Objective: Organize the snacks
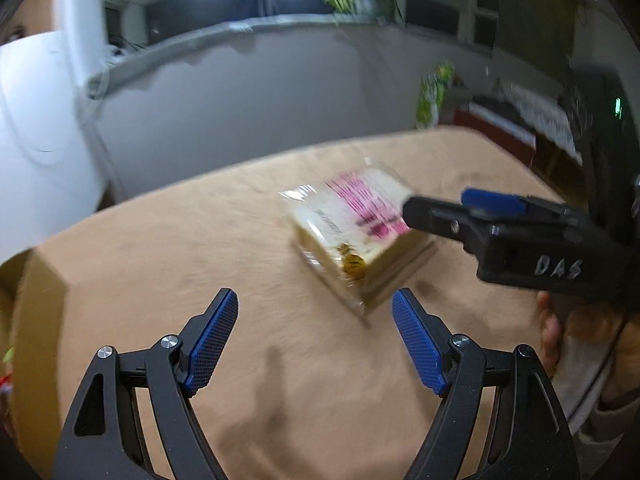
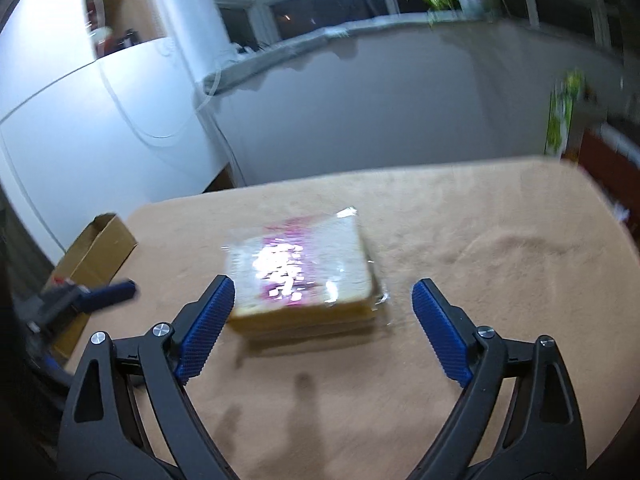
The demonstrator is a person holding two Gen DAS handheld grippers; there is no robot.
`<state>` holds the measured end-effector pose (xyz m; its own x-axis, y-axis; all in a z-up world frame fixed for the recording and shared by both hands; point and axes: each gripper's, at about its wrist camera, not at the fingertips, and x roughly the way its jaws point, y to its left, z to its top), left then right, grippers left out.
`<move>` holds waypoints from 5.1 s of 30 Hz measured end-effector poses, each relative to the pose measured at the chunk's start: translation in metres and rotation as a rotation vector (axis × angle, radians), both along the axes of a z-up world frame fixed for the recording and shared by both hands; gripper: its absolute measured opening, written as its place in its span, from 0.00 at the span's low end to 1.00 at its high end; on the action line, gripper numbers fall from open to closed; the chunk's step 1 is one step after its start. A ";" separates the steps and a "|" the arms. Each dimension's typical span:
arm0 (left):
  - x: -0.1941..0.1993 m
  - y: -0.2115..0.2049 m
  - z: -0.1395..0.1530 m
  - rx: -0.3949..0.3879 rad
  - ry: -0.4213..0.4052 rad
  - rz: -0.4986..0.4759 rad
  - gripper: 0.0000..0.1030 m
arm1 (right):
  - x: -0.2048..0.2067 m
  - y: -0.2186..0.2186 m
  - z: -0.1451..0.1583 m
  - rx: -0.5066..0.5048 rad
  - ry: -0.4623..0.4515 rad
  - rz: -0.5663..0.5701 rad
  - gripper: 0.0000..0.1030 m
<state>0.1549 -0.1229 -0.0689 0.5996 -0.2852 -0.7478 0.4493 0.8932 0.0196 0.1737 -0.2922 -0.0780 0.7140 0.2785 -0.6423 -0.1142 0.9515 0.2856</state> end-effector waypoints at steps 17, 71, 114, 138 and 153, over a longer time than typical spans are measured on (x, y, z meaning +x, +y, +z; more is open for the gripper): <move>0.031 -0.037 -0.032 -0.004 0.064 -0.064 0.60 | 0.031 -0.014 -0.033 0.128 0.102 0.059 0.65; -0.118 0.107 0.067 -0.032 -0.266 0.125 0.51 | -0.117 0.142 0.087 0.078 -0.164 0.277 0.59; -0.142 0.320 0.031 -0.101 -0.231 0.647 0.99 | -0.087 0.311 0.041 -0.137 -0.174 0.381 1.00; -0.145 0.183 0.100 -0.176 -0.355 0.435 0.99 | -0.162 0.162 0.092 -0.226 -0.300 0.021 1.00; -0.152 0.113 0.101 -0.082 -0.318 0.382 0.99 | -0.173 0.094 0.091 -0.188 -0.270 -0.069 1.00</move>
